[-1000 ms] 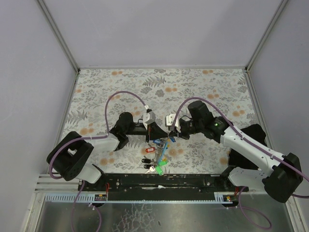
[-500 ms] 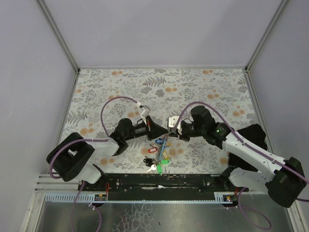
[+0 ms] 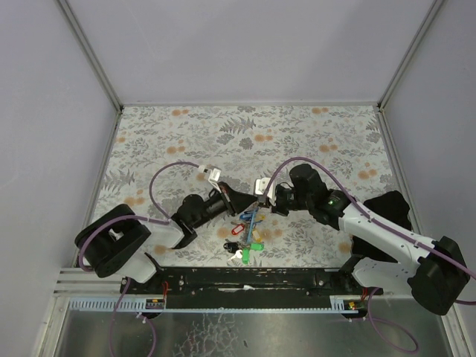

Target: Put the keys on the keyring

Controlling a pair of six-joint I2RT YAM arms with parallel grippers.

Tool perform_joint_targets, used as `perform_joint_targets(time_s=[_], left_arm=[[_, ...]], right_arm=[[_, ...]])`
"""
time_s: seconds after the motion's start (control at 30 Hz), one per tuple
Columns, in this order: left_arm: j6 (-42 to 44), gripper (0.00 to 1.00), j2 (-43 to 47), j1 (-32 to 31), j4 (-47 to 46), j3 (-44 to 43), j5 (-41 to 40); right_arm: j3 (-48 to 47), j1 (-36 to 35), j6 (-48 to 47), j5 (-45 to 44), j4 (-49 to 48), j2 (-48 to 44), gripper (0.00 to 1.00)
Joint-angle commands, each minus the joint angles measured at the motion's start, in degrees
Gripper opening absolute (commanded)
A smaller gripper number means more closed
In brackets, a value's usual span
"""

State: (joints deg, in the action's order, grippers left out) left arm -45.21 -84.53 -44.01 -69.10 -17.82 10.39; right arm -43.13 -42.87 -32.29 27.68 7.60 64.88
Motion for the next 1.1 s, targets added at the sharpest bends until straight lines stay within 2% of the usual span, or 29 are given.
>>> perform_joint_targets(time_s=[0.0, 0.17, 0.33, 0.6, 0.77, 1.07], left_arm=[[-0.4, 0.11, -0.1, 0.5, -9.7, 1.6, -5.4], [4.4, 0.28, 1.1, 4.9, -9.3, 3.1, 1.7], [11.0, 0.38, 1.5, 8.9, -8.2, 2.0, 12.2], [28.3, 0.44, 2.6, 9.5, -5.9, 0.1, 29.2], [38.0, 0.45, 4.5, 9.5, 4.6, -3.2, 32.4], [43.5, 0.45, 2.7, 9.6, 10.8, -7.6, 37.2]], right_arm=[[-3.4, -1.3, -0.4, -0.7, 1.9, -1.1, 0.0], [-6.7, -1.3, -2.6, -0.6, 5.1, -0.9, 0.0], [-9.3, -1.3, -4.2, 0.4, 7.7, 0.1, 0.0], [-12.0, -1.3, -6.0, 1.5, 11.4, 1.4, 0.0], [-12.3, -1.3, -6.2, 3.2, 11.8, 1.6, 0.0], [-12.9, -1.3, -6.8, 4.9, 12.8, 2.0, 0.0]])
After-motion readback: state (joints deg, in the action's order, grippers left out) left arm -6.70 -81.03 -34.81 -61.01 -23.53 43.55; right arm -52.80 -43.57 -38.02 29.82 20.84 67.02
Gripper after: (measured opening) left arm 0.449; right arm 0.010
